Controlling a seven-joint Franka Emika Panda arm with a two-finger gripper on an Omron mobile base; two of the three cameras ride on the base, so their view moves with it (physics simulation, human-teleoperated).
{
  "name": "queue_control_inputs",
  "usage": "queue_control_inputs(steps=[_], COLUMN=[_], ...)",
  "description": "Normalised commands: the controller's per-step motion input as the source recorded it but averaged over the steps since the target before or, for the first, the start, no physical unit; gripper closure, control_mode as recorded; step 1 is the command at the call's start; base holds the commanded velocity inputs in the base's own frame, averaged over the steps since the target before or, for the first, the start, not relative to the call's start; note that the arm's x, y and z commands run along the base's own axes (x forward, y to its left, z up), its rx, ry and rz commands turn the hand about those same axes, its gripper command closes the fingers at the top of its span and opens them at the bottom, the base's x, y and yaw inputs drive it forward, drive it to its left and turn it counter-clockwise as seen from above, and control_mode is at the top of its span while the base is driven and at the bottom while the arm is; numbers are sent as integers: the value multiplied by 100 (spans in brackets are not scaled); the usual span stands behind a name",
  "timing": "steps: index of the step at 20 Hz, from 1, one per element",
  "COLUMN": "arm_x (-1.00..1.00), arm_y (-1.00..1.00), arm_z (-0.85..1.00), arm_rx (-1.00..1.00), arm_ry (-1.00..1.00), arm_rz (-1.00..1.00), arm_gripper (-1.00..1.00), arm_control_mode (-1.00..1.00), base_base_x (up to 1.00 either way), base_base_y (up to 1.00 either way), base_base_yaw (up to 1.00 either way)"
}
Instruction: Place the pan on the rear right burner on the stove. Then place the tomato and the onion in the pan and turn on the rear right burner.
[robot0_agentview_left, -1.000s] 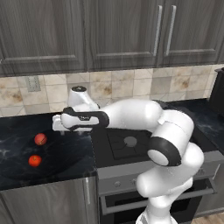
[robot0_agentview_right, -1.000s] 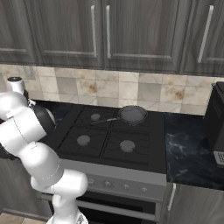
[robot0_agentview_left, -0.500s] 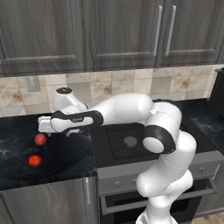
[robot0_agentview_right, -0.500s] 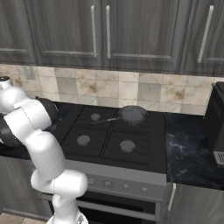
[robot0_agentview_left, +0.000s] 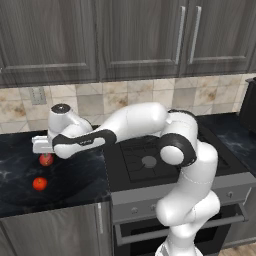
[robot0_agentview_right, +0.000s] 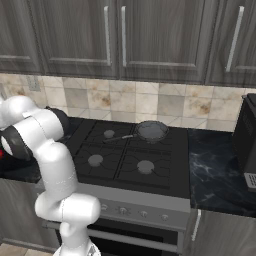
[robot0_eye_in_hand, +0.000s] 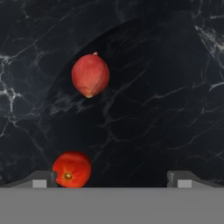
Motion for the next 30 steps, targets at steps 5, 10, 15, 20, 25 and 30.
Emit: queue_control_inputs(steps=[5, 10, 15, 20, 25, 30], arm_x=[0, 6, 10, 12, 15, 19], arm_y=[19, 11, 8, 6, 2, 2], arm_z=[-1, -4, -8, -12, -12, -11], arm_rx=[0, 0, 0, 0, 0, 0], arm_ry=[-2, 0, 0, 0, 0, 0], arm_rz=[0, 0, 0, 0, 0, 0], arm_gripper=[-100, -100, -100, -100, -100, -100], arm_control_mode=[-100, -100, -100, -100, -100, -100], base_base_x=[0, 0, 0, 0, 0, 0], base_base_y=[0, 0, 0, 0, 0, 0], base_base_yaw=[0, 0, 0, 0, 0, 0])
